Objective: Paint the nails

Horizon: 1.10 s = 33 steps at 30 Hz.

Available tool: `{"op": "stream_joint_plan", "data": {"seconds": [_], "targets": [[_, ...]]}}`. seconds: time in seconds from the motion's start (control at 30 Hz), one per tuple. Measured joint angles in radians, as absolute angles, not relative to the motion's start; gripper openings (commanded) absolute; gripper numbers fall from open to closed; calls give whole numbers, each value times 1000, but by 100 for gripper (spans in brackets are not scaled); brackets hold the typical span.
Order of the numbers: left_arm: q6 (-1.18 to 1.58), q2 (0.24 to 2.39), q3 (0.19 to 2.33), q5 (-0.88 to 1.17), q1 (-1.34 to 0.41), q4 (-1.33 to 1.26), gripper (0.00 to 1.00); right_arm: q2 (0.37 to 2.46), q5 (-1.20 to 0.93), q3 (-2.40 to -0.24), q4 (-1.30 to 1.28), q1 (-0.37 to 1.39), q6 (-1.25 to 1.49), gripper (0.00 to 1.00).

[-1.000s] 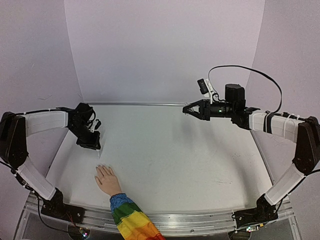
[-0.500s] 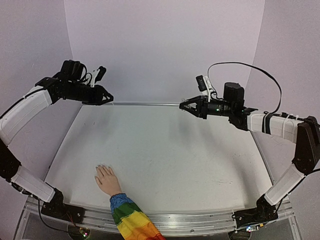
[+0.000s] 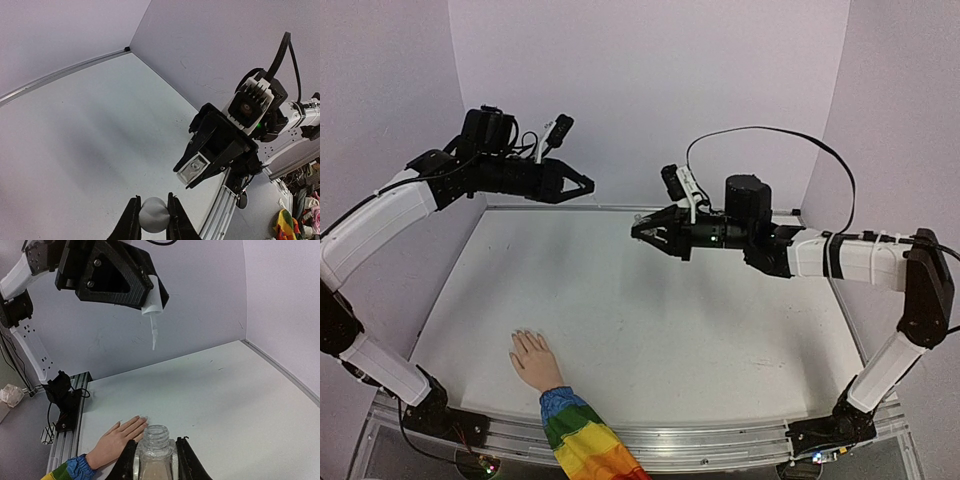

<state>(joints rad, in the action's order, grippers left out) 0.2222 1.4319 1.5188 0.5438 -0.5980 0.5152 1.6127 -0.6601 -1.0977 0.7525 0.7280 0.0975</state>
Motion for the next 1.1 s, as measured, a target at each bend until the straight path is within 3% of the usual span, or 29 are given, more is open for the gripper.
{"op": "stream_joint_plan", "data": {"seconds": [0.5, 1.1], "targets": [[217, 1445, 1544, 619, -689, 467, 0, 1651, -575, -1148, 793, 807, 26, 0], [208, 1447, 1544, 572, -695, 463, 0, 1654, -591, -1150, 801, 815, 15, 0]]}}
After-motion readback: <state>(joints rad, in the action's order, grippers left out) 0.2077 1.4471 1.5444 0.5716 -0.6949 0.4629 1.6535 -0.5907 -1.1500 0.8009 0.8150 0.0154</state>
